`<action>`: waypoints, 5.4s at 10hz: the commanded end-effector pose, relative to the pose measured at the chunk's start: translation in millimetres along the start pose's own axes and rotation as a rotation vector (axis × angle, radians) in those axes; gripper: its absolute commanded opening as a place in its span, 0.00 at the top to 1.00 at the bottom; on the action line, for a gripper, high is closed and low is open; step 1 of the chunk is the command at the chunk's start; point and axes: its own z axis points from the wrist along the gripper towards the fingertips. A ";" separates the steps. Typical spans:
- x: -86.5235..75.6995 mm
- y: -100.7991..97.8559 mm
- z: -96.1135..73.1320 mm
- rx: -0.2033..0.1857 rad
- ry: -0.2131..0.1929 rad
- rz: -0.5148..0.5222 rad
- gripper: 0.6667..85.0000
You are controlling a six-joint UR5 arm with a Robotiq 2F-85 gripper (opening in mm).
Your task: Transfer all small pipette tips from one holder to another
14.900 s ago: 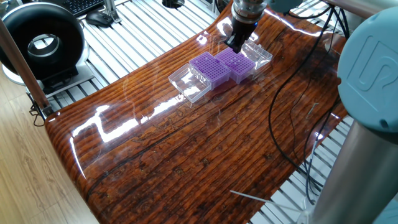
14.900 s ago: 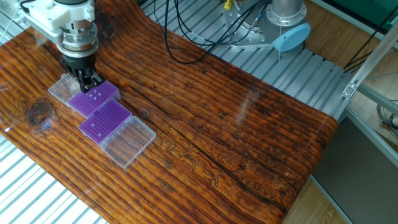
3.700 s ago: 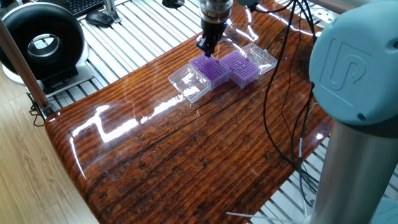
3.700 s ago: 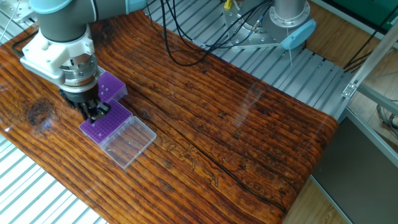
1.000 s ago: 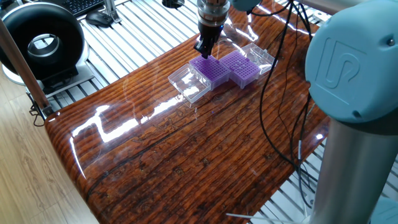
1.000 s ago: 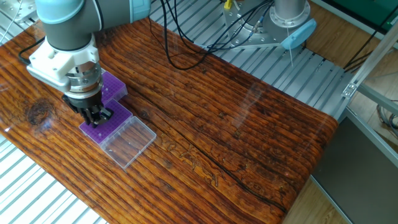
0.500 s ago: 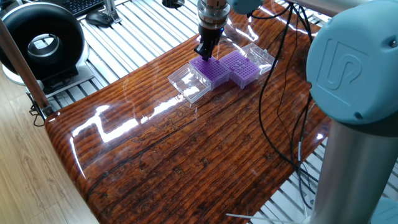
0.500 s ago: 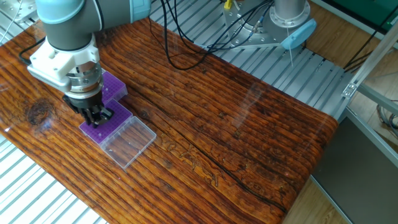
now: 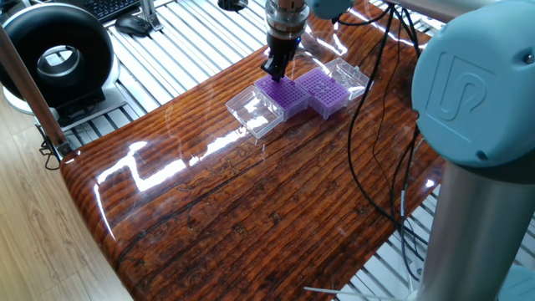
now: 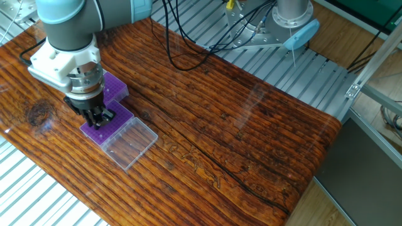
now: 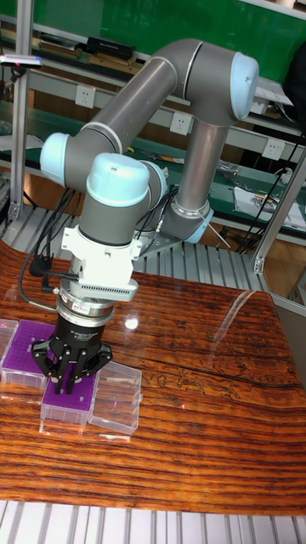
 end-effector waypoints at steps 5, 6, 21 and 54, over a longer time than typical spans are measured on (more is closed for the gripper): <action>-0.4 4.6 -0.6 -0.037 -0.007 0.007 0.76; 0.6 3.6 -0.8 -0.038 -0.003 0.001 0.77; -2.4 2.2 -1.6 -0.071 -0.005 -0.037 0.88; -0.6 -5.5 -4.4 -0.039 0.032 -0.025 0.74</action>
